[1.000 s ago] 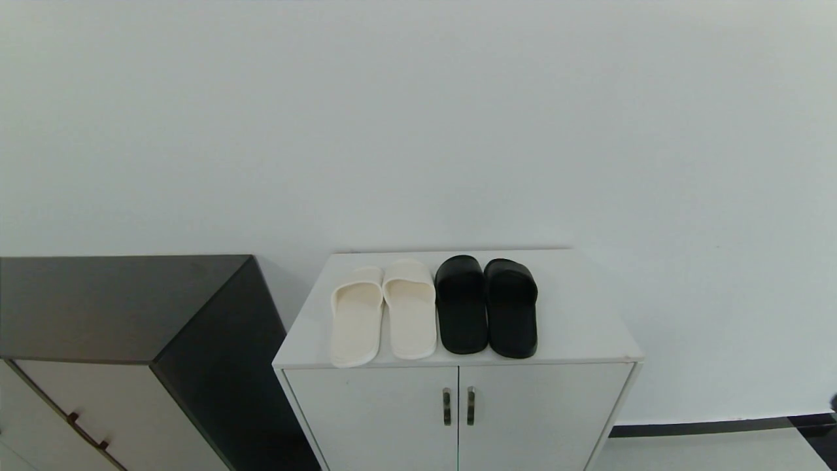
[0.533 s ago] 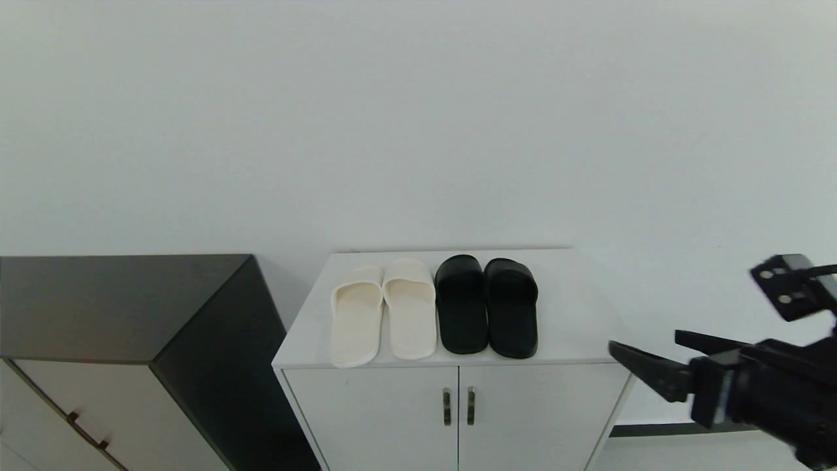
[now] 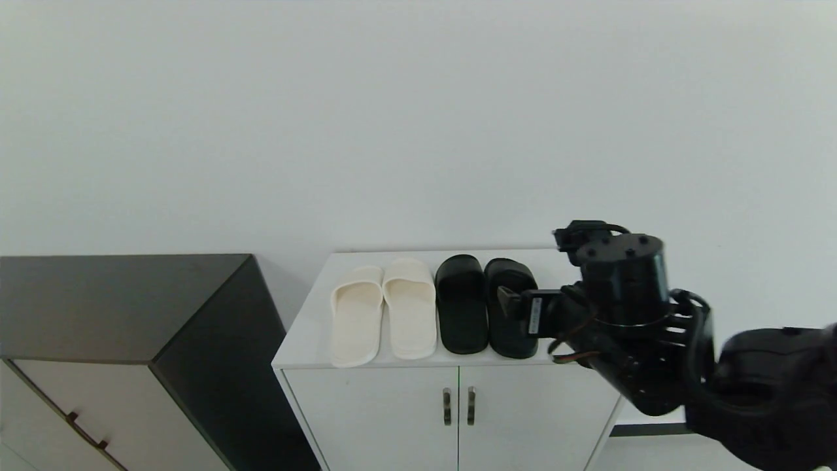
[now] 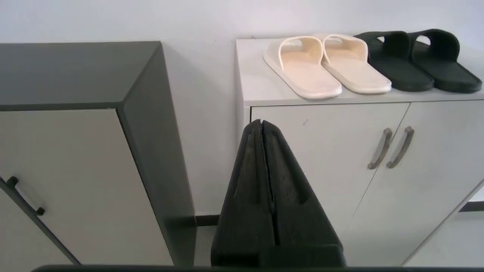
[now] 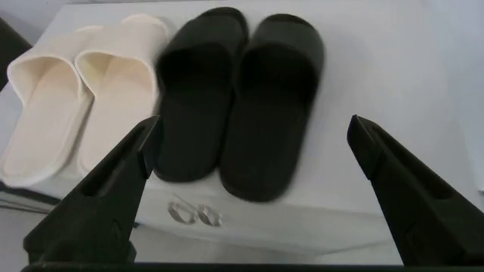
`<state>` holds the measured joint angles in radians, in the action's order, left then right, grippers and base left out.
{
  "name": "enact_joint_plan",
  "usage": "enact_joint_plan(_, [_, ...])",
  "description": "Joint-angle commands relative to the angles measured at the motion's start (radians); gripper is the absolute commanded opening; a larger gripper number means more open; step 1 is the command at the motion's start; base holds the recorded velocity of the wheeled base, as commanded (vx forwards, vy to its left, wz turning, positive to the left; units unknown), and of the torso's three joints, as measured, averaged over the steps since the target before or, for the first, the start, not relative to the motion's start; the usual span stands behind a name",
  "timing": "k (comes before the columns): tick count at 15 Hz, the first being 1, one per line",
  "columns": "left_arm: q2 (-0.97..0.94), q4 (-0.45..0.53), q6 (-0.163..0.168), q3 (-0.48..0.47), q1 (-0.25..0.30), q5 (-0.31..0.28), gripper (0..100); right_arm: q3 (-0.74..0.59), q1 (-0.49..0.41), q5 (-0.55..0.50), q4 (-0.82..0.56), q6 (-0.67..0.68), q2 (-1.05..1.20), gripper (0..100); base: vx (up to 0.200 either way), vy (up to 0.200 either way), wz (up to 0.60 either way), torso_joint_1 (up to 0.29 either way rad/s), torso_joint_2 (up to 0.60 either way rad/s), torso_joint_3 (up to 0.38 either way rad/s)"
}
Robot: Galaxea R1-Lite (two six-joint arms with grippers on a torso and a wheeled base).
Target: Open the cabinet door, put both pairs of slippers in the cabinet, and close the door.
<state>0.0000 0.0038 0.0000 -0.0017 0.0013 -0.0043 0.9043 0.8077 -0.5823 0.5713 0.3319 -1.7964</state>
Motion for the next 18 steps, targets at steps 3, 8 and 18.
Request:
enact_joint_plan(3, [0.002,0.001,0.0,0.0,0.0,0.0,0,0.234,0.011,-0.033,-0.001,-0.004,-0.262,100,0.0,0.0,0.0,0.0,0.0,0.0])
enact_joint_plan(8, [0.002,0.001,0.0,0.0,0.0,0.0,0,0.354,0.005,-0.093,-0.002,-0.021,-0.419,100,0.0,0.0,0.0,0.0,0.0,0.0])
enact_joint_plan(18, [0.002,-0.001,-0.003,0.0,0.0,0.0,0,0.576,-0.094,-0.105,-0.013,-0.051,-0.583,100,0.0,0.0,0.0,0.0,0.0,0.0])
